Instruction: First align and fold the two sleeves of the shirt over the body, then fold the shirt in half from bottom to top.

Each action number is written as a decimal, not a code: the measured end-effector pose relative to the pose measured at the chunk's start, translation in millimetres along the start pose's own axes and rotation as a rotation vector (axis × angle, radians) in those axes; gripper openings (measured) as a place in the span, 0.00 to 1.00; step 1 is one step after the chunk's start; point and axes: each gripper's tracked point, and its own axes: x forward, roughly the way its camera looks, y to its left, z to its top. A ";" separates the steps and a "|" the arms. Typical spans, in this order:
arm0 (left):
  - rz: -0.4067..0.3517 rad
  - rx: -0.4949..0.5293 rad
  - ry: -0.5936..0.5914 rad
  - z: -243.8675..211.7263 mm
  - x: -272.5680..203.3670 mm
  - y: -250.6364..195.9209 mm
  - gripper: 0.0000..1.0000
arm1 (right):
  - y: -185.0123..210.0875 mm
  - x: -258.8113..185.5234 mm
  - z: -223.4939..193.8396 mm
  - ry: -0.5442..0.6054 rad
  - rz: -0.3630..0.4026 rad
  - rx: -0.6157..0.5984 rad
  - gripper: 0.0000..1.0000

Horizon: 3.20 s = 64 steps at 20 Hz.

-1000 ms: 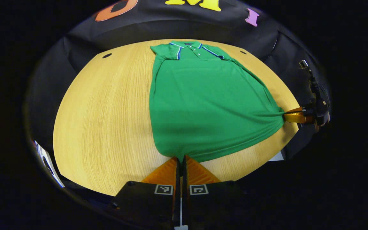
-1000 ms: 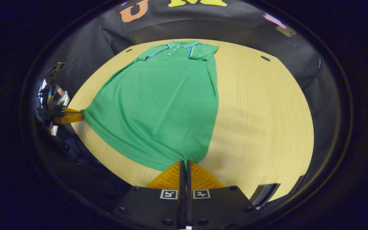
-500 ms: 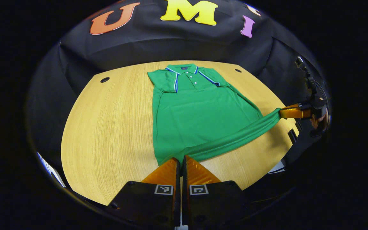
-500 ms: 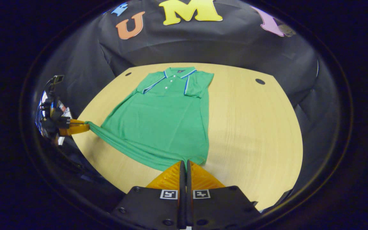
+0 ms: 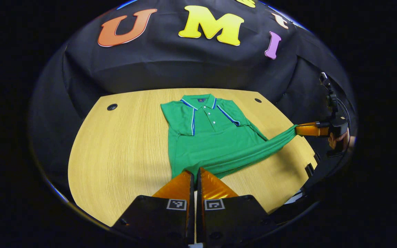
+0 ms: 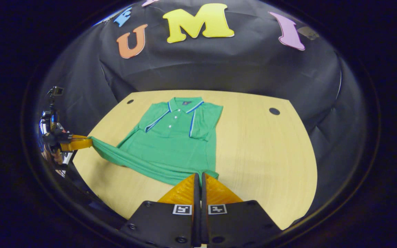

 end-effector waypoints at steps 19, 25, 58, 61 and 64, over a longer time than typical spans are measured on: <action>0.044 -0.004 -0.161 174.2 88.6 58.0 0.05 | -33.5 76.6 174.9 -0.184 -0.073 0.043 0.05; 0.060 0.021 -0.146 190.8 137.9 78.1 0.05 | -47.4 131.7 191.1 -0.155 -0.076 0.040 0.02; 0.220 -0.103 -0.326 225.1 172.4 84.8 0.99 | -29.7 177.8 226.2 -0.333 -0.226 0.006 0.97; 0.227 -0.080 -0.423 248.8 107.5 68.5 0.99 | -14.8 111.1 234.1 -0.437 -0.247 -0.004 0.96; 0.245 -0.041 -0.517 269.2 43.7 47.8 0.99 | 0.0 45.6 240.9 -0.535 -0.287 -0.019 0.94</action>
